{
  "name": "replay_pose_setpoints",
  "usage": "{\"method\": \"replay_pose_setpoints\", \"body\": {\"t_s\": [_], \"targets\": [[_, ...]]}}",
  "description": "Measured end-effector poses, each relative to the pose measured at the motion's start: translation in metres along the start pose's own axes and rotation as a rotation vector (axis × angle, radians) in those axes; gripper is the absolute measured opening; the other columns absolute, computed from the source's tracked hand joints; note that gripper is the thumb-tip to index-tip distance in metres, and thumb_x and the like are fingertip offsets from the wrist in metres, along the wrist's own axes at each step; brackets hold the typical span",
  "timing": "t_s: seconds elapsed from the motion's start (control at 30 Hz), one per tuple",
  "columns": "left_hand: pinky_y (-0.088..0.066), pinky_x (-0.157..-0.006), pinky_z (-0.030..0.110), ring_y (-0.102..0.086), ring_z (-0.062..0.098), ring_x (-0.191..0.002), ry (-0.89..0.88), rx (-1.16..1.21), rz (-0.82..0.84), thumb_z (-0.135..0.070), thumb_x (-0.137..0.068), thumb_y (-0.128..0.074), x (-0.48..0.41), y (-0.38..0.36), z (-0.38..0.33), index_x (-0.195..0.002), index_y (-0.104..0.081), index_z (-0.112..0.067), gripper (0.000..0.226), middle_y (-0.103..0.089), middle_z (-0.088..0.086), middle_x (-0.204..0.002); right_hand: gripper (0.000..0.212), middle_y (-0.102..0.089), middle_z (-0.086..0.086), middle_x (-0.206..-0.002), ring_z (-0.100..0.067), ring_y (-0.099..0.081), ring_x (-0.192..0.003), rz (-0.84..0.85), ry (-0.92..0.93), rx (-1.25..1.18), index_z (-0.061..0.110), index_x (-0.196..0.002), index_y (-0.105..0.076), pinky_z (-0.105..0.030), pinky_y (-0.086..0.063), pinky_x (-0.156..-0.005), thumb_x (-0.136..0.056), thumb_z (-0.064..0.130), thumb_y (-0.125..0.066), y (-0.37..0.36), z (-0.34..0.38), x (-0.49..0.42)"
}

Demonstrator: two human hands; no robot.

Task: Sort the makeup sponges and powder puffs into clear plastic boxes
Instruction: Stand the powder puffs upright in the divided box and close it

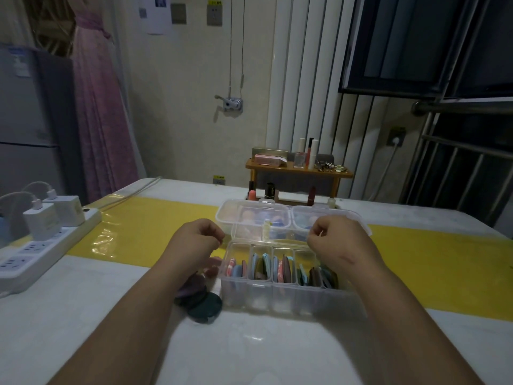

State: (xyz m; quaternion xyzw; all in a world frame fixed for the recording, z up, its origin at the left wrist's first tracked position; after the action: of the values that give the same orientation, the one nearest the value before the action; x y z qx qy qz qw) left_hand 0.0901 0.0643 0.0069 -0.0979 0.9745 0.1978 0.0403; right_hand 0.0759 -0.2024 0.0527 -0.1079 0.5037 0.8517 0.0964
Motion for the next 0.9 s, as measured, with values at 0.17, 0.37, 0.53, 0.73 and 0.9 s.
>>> {"method": "replay_pose_setpoints", "body": {"t_s": [0.17, 0.37, 0.53, 0.73, 0.9], "targets": [[-0.048, -0.055, 0.023, -0.063, 0.013, -0.069, -0.009, -0.297, -0.07, -0.005, -0.089, -0.06, -0.01, 0.008, 0.014, -0.088, -0.069, -0.021, 0.018, -0.069, 0.0, -0.09, 0.012, -0.066, 0.007, -0.082, -0.012, -0.06, -0.077, -0.009, 0.053, -0.063, 0.026, -0.086, -0.068, -0.036, -0.057, -0.072, -0.091, 0.026, -0.057, -0.004, 0.008, 0.003], [-0.05, -0.086, 0.035, -0.059, 0.025, -0.103, 0.086, -0.889, 0.004, -0.048, -0.088, -0.06, -0.011, 0.003, 0.029, -0.099, -0.071, -0.025, 0.028, -0.069, 0.001, -0.106, 0.012, -0.066, 0.008, -0.082, -0.011, -0.061, -0.076, -0.002, 0.056, -0.074, 0.027, -0.086, -0.068, -0.035, -0.057, -0.071, -0.092, 0.026, -0.058, -0.008, 0.01, 0.004], [-0.052, -0.072, 0.031, -0.062, 0.02, -0.08, 0.068, -0.877, 0.044, -0.052, -0.084, -0.06, -0.01, -0.001, 0.031, -0.074, -0.072, -0.022, 0.034, -0.068, -0.002, -0.076, 0.011, -0.065, 0.008, -0.081, -0.011, -0.061, -0.076, 0.003, 0.051, -0.078, 0.027, -0.087, -0.068, -0.037, -0.058, -0.072, -0.092, 0.026, -0.058, -0.009, 0.011, 0.005], [-0.054, -0.076, 0.035, -0.062, 0.018, -0.084, -0.011, -0.677, -0.034, -0.035, -0.09, -0.064, -0.008, 0.002, 0.022, -0.088, -0.061, -0.026, 0.01, -0.066, -0.004, -0.088, 0.011, -0.065, 0.007, -0.081, -0.011, -0.062, -0.074, 0.019, 0.053, -0.096, 0.026, -0.088, -0.067, -0.035, -0.059, -0.071, -0.093, 0.024, -0.057, -0.011, 0.011, 0.005], [-0.047, -0.065, 0.036, -0.059, 0.023, -0.08, -0.076, -0.514, -0.175, -0.016, -0.091, -0.062, -0.004, 0.013, 0.01, -0.095, -0.054, -0.019, 0.009, -0.066, 0.003, -0.087, 0.011, -0.064, 0.008, -0.081, -0.01, -0.061, -0.075, 0.023, 0.068, -0.104, 0.027, -0.088, -0.067, -0.033, -0.058, -0.07, -0.093, 0.025, -0.057, -0.012, 0.012, 0.005]]}}
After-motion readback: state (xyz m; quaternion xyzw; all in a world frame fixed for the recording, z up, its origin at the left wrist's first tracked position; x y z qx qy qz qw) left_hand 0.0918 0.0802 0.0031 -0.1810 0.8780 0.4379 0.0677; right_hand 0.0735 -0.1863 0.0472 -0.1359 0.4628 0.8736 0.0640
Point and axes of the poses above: each hand's wrist, its own x-axis away from the middle knuckle, its own y-axis out of the back of the hand, z = x × y, the point moved 8 cm from there along -x, towards the middle knuckle
